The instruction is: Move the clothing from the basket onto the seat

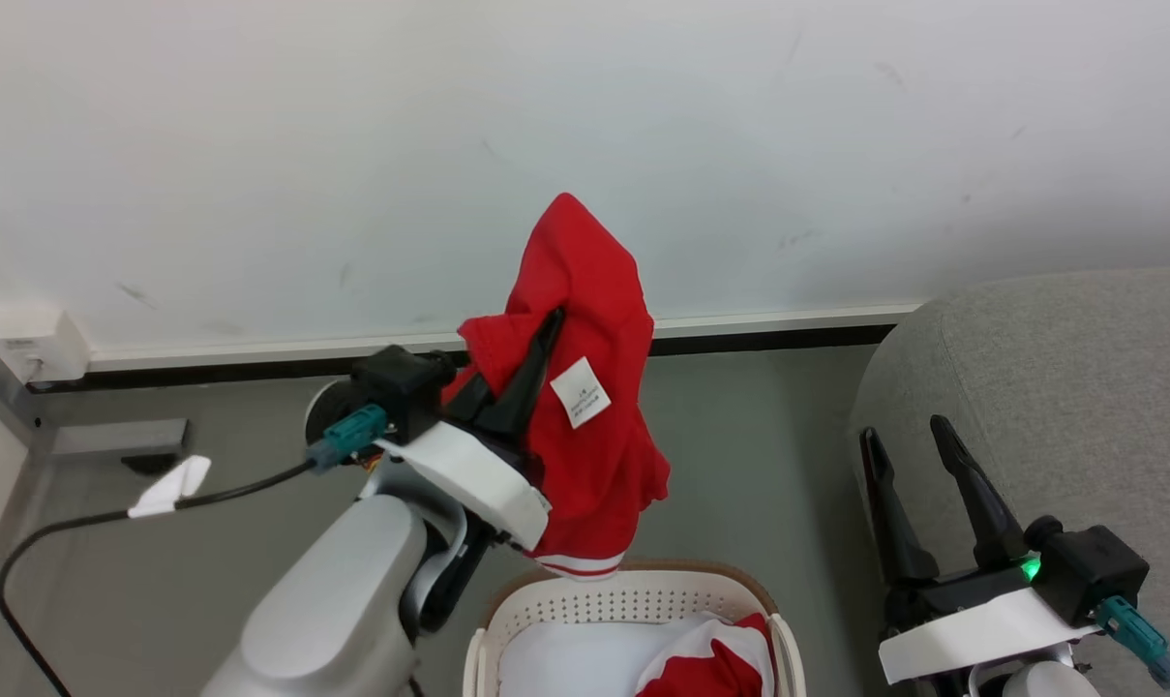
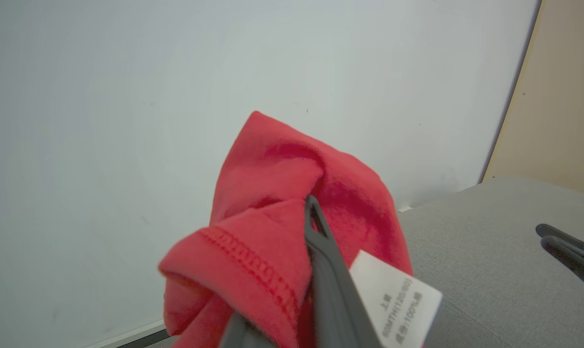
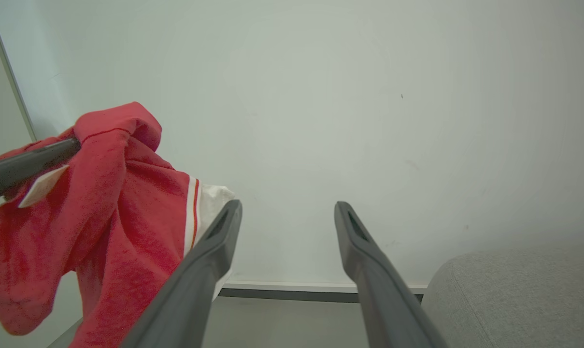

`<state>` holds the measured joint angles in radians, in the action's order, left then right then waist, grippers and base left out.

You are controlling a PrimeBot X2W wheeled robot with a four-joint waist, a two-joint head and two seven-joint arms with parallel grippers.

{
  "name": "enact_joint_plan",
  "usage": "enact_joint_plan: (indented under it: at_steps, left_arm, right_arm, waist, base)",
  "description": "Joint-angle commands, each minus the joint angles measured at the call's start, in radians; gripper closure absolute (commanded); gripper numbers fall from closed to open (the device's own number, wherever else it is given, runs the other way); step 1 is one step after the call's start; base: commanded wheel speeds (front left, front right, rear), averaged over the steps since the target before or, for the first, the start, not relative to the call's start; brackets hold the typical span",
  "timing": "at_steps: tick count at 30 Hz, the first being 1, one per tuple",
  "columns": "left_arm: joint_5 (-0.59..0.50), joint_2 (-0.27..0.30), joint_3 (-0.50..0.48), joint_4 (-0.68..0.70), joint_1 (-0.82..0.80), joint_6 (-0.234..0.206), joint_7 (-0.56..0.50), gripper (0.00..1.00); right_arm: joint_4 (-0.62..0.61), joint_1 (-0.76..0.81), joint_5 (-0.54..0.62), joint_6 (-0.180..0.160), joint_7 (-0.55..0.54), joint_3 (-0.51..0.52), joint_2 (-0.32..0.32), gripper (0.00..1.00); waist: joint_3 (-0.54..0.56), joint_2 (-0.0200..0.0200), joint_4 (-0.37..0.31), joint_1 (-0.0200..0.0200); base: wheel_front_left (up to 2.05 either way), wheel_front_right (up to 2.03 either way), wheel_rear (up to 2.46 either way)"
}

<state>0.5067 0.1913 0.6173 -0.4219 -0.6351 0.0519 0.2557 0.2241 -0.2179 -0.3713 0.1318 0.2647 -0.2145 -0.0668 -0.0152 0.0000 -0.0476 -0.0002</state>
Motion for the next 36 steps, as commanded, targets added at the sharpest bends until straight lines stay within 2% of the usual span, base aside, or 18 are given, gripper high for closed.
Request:
enact_joint_plan:
  at_steps: [1,7,16,24,28,36]
  left_arm:
    - [0.008,0.012,-0.01,0.029,0.013,-0.01,-0.006,1.0]
    - [0.016,0.044,-0.023,0.122,0.034,-0.035,-0.026,1.0]
    - [0.029,0.065,-0.029,0.174,0.059,-0.052,-0.039,1.0]
    - [0.031,0.052,-0.002,0.189,0.078,-0.048,-0.038,1.0]
    - [0.032,0.032,0.025,0.186,0.083,-0.036,-0.037,1.0]
    - [0.021,-0.006,0.082,0.17,0.091,-0.017,-0.043,1.0]
  right_arm:
    - [0.0,0.014,-0.009,-0.002,-0.001,-0.005,-0.004,0.0]
    - [0.007,0.011,-0.01,-0.002,-0.001,-0.032,-0.006,0.0]
    - [0.007,-0.005,-0.027,-0.002,-0.001,-0.088,-0.022,0.0]
    - [0.031,-0.034,-0.079,-0.002,-0.001,-0.259,-0.052,0.0]
    - [0.061,-0.076,-0.106,-0.002,-0.001,-0.359,-0.06,0.0]
    - [0.156,-0.15,-0.159,-0.002,-0.001,-0.479,-0.063,0.0]
  waist:
    - [-0.001,0.0,0.002,0.0002]
    - [-0.004,0.0,0.002,0.0002]
    - [-0.004,0.0,-0.001,0.0002]
    - [0.0,0.0,0.011,0.0002]
    - [0.005,0.0,0.037,0.0002]
    - [0.018,0.0,0.1,0.0002]
  base:
    - [0.0,0.0,0.0]
    - [0.0,0.0,0.0]
    - [0.0,0.0,0.0]
    - [0.0,0.0,0.0]
    - [0.0,0.0,0.0]
    - [0.0,0.0,0.0]
